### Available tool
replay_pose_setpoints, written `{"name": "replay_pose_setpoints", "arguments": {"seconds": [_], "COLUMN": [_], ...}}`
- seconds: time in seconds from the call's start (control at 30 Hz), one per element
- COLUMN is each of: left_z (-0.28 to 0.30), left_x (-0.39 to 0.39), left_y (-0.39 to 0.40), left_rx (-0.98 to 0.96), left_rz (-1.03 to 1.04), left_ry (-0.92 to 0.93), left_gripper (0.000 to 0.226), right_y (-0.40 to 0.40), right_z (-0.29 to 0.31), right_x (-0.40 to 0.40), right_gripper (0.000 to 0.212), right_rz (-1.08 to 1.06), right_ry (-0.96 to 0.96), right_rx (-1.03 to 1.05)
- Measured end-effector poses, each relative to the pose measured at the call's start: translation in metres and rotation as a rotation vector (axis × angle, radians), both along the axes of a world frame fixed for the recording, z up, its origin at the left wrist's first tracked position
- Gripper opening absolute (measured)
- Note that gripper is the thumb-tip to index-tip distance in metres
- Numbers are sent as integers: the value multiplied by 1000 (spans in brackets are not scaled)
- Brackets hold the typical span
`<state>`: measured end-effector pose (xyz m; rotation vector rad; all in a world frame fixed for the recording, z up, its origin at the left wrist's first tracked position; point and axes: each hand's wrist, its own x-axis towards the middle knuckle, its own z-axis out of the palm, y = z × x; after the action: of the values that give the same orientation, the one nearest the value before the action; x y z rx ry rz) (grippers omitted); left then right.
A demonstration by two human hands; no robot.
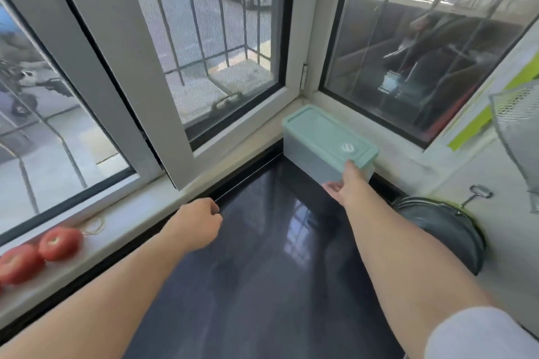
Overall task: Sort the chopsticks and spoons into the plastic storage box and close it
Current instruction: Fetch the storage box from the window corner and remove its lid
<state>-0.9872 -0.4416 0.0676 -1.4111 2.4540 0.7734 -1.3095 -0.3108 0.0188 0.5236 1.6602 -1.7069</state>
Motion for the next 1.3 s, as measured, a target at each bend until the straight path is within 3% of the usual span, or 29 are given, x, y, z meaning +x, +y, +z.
{"name": "replay_pose_setpoints", "arguments": {"seconds": [0.13, 0.3, 0.47, 0.6, 0.73, 0.83, 1.07, 1.2, 1.3], "left_z": [-15, -22, -22, -17, -4, 2, 20, 22, 25], "left_x": [-3, 17, 52, 96, 184, 261, 421, 491, 547], "left_y": [16, 44, 74, 118, 152, 164, 247, 302, 333], "left_rx": [91, 69, 178, 272, 105, 154, 24, 61, 117], "left_rz": [17, -71, -5, 209, 629, 888, 1182, 1418, 1564], "left_ry": [22, -61, 46, 294, 597, 684, 666, 743, 874], "left_gripper": [28, 30, 30, 25, 47, 65, 9, 7, 12], "right_y": [-1, 3, 39, 108, 175, 203, 184, 157, 148], "right_z": [-4, 14, 40, 32, 34, 38, 56, 57, 61], "right_x": [-6, 18, 117, 230, 344, 403, 466, 518, 577], "right_gripper": [54, 56, 35, 25, 18, 15, 11, 65, 70], "right_rz": [-37, -161, -147, -28, 278, 571, 1140, 1289, 1378], "right_ry": [74, 5, 160, 168, 107, 169, 341, 472, 513], "right_rx": [85, -86, -48, -9, -82, -64, -78, -81, -129]}}
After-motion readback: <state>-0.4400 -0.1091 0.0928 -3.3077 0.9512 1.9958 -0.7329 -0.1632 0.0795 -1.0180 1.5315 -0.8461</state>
